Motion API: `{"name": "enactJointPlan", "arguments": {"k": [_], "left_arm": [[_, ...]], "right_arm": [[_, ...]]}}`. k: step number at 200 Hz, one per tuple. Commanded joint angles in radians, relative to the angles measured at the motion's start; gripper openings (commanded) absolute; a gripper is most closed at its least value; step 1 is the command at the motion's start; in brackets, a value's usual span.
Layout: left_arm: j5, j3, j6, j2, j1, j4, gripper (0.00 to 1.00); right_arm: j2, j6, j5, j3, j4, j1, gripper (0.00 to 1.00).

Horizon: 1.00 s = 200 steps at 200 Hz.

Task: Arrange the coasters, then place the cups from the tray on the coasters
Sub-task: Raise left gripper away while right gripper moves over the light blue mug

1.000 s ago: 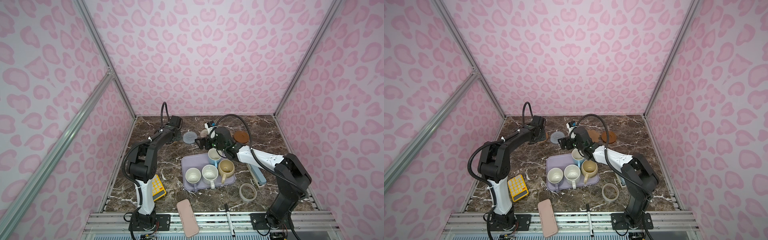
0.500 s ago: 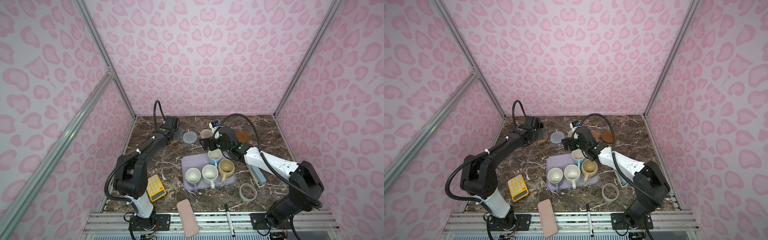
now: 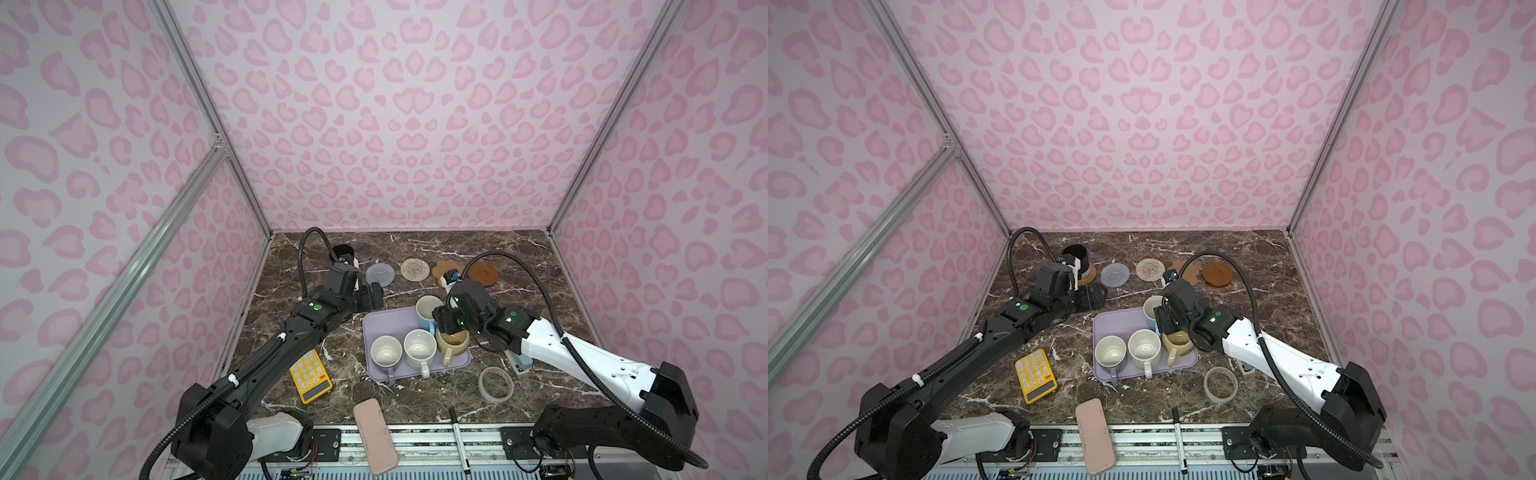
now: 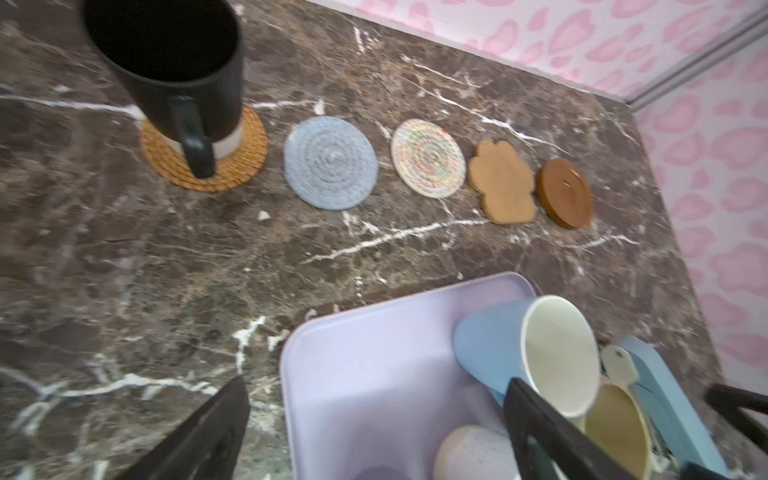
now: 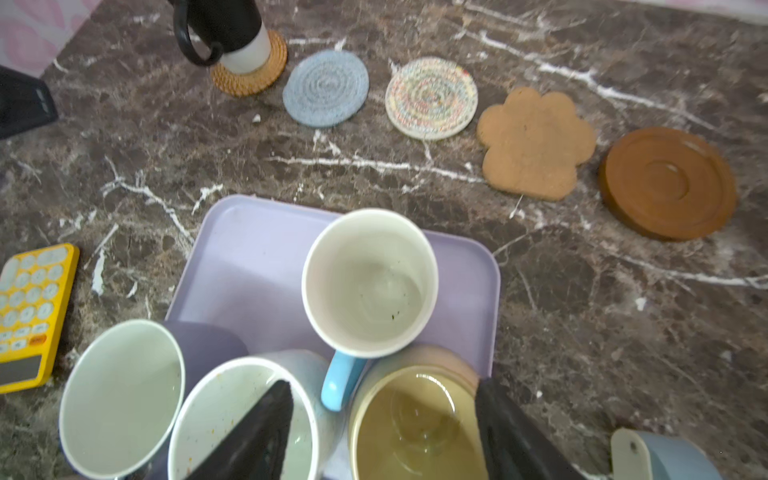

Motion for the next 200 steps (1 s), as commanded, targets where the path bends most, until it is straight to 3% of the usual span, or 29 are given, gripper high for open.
{"name": "enactJointPlan", "arguments": {"k": [1, 18, 69, 113, 153, 200], "left_arm": [[0.131, -0.046, -0.036, -0.026, -0.048, 0.11, 0.97], [0.137, -0.056, -0.043, -0.035, -0.077, 0.118, 0.97], [0.139, -0.09, -0.073, -0.044, -0.093, 0.163, 0.97], [0.141, -0.097, -0.081, -0.03, -0.099, 0.19, 0.97], [0.145, -0.102, -0.09, -0.015, -0.104, 0.215, 0.97], [0.136, -0.098, -0.094, -0.015, -0.106, 0.214, 0.97]], "right_arm": [[0.009, 0.012, -0.034, -0.014, -0.004, 0.011, 0.59], [0.043, 0.01, -0.066, -0.01, 0.004, 0.015, 0.51], [0.155, 0.003, -0.133, 0.025, 0.022, 0.016, 0.41], [0.198, 0.016, -0.097, 0.047, 0.009, 0.017, 0.3], [0.217, 0.027, -0.094, 0.056, 0.021, 0.015, 0.25], [0.247, 0.045, -0.057, 0.078, 0.005, 0.017, 0.25]]}}
